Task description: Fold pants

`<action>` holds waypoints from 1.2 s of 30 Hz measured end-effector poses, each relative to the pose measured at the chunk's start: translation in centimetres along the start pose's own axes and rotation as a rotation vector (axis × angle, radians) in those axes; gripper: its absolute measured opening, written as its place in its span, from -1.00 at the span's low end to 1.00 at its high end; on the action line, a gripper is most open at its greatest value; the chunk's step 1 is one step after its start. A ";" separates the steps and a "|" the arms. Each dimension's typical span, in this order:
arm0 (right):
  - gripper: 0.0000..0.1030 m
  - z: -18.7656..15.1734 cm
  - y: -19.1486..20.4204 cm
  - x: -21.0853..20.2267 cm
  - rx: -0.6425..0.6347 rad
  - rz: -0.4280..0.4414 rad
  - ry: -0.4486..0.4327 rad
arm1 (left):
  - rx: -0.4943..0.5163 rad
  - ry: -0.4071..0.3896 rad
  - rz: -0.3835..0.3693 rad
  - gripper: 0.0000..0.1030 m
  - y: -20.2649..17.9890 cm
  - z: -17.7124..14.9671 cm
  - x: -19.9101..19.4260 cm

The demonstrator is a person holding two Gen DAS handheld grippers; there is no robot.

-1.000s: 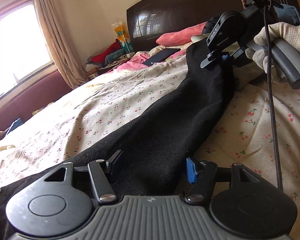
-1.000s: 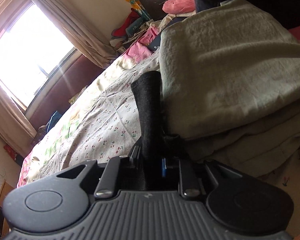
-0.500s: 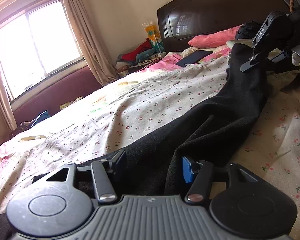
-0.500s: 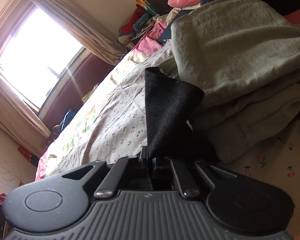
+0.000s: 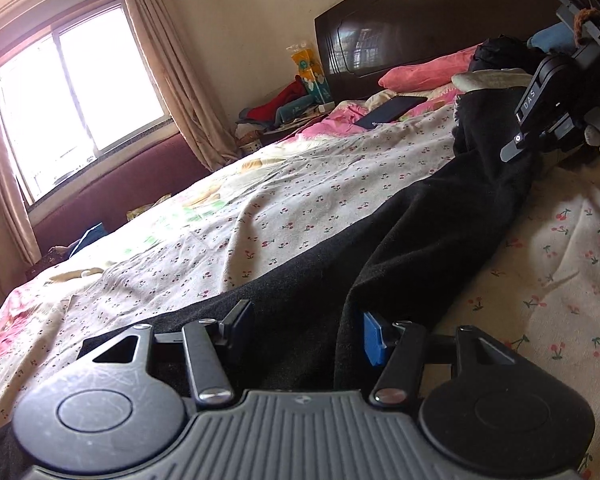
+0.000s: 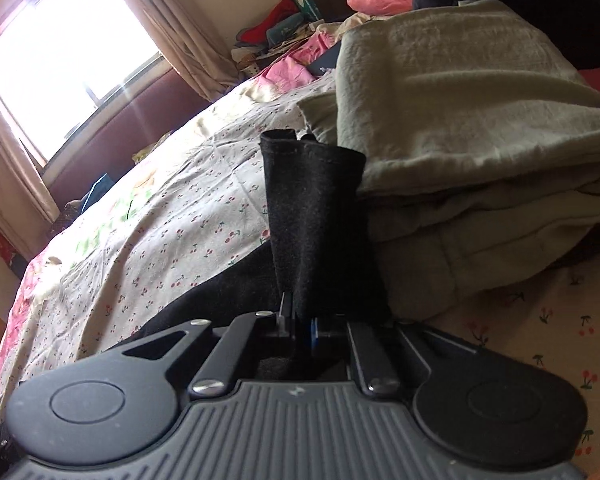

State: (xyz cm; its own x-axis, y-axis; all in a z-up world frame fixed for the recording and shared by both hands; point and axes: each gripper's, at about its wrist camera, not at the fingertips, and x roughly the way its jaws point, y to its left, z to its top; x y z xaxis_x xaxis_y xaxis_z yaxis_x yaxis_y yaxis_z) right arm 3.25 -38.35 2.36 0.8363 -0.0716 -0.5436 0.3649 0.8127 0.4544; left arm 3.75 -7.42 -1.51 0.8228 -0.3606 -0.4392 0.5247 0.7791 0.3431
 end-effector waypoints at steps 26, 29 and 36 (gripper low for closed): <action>-0.92 -0.1 3.9 -4.2 -0.011 0.231 -0.151 | -0.005 0.022 -0.024 0.37 -0.2 -0.2 0.9; -0.92 -0.2 3.1 -3.0 0.014 0.209 -0.131 | 0.002 0.031 -0.033 0.37 -0.5 -0.2 1.2; -0.92 0.3 1.4 -1.7 0.034 0.106 -0.132 | 0.015 0.039 -0.038 0.37 -0.6 -0.3 1.5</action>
State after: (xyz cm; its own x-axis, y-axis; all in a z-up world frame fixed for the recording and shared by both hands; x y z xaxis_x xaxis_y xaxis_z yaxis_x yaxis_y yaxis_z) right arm 2.47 -37.31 4.13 0.9165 -0.0639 -0.3949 0.2837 0.7998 0.5290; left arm 4.55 -8.29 -2.65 0.7933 -0.3693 -0.4841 0.5588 0.7574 0.3379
